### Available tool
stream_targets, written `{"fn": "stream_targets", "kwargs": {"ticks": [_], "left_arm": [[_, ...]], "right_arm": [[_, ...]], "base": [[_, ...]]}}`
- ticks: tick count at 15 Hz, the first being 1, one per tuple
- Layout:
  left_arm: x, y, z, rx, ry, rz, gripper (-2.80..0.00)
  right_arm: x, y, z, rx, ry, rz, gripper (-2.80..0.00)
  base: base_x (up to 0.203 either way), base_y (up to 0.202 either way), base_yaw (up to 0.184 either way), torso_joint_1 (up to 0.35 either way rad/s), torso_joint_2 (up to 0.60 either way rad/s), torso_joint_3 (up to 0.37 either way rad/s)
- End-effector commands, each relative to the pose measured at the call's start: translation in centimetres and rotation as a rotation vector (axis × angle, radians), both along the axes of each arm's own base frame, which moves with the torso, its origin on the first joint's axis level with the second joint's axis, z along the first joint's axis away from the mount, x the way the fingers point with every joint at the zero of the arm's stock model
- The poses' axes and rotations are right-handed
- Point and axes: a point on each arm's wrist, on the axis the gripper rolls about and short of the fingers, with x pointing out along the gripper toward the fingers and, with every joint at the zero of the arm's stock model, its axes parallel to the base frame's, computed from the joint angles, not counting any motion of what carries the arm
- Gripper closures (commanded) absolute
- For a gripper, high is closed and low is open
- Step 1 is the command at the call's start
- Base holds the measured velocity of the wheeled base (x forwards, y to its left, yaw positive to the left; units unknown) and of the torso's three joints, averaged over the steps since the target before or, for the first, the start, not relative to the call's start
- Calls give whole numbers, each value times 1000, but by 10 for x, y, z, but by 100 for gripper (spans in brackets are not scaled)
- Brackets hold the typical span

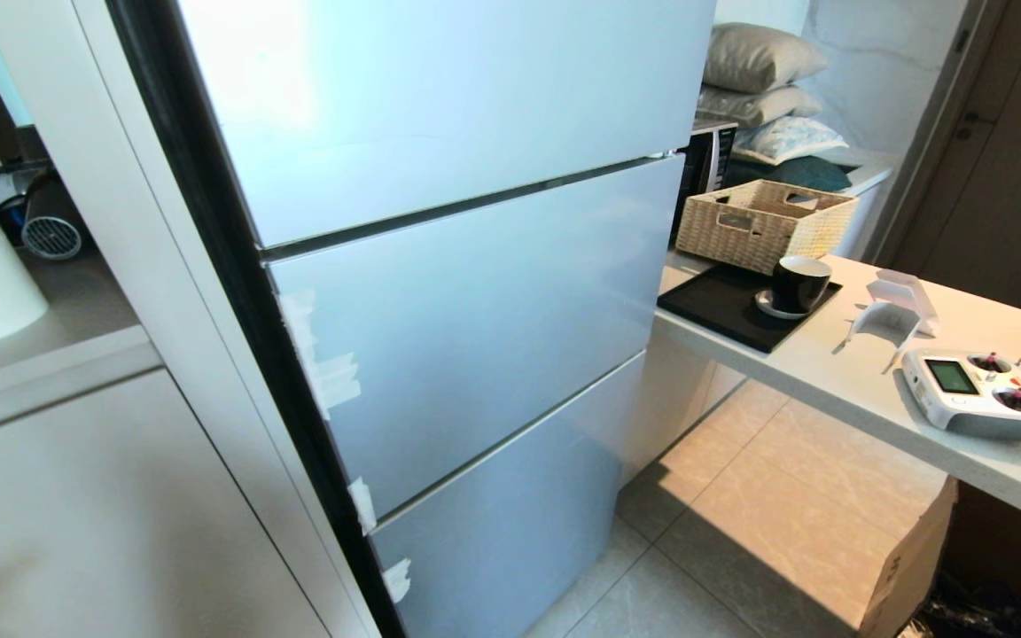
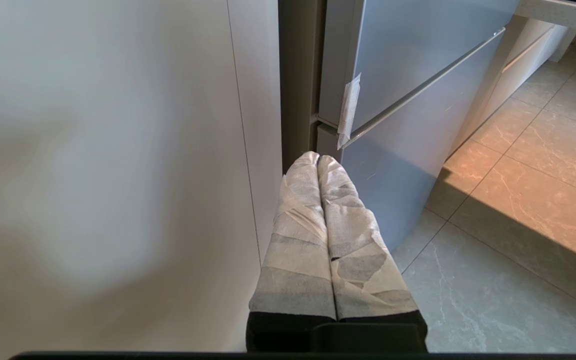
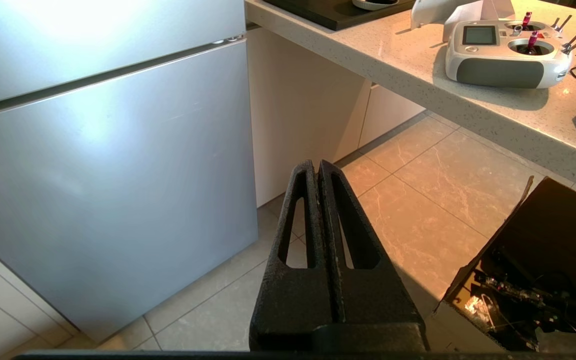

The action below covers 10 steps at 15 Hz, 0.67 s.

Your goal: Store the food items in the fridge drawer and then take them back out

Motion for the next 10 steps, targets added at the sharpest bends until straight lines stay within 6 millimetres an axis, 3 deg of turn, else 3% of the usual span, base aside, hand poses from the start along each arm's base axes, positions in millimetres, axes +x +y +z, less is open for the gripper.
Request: {"fn": "stream_targets", "kwargs": {"ticks": [1,9,10], "left_arm": [[0,0,0,1,2,0,0],[0,0,-1,11,4,0,0],[-2,0,6,19,-24,-2,0]], "right_arm": [[0,0,0,0,1,1,0],[0,0,0,0,1,1,0],[0,0,0,0,0,1,0]], "base": [[0,0,0,0,0,0],[0,0,0,0,0,0],[0,0,0,0,0,0]]}}
